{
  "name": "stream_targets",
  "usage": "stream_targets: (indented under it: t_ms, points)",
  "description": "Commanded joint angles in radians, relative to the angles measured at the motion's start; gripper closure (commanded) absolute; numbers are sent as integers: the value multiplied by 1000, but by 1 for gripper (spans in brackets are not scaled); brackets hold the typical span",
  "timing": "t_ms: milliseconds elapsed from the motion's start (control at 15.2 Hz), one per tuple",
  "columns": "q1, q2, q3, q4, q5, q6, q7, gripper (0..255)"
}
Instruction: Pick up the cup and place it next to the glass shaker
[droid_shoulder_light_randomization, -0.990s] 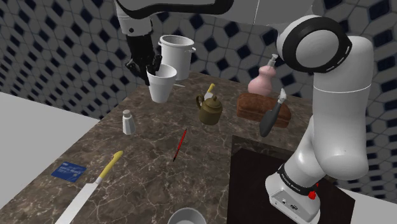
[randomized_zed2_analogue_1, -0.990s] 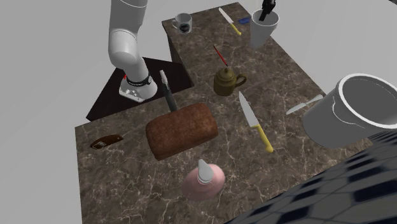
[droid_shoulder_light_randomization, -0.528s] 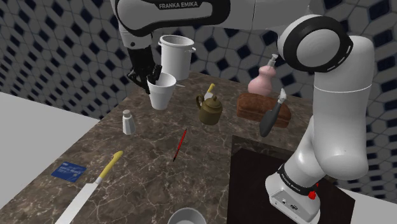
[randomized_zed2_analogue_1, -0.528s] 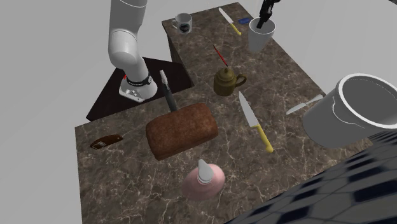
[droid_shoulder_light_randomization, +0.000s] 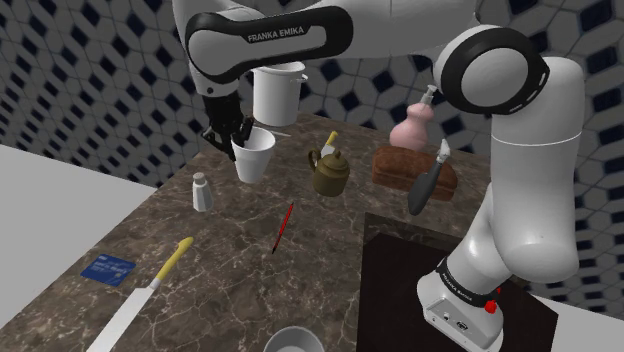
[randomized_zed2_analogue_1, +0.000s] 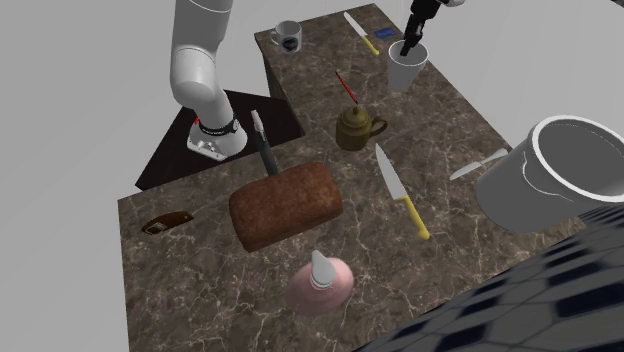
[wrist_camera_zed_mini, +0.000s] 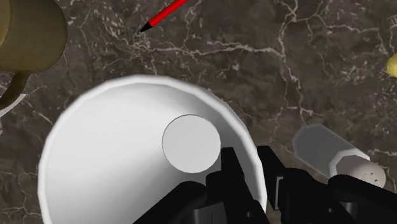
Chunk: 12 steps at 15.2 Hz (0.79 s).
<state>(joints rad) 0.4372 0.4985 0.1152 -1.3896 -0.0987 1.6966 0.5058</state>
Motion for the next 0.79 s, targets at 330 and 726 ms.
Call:
stream_targets:
  t_ms: [330,726]
  points:
    - [-2,15,-2,-73,-3,88,5,255]
    - [-2,16,-2,-75,-3,91,6,255]
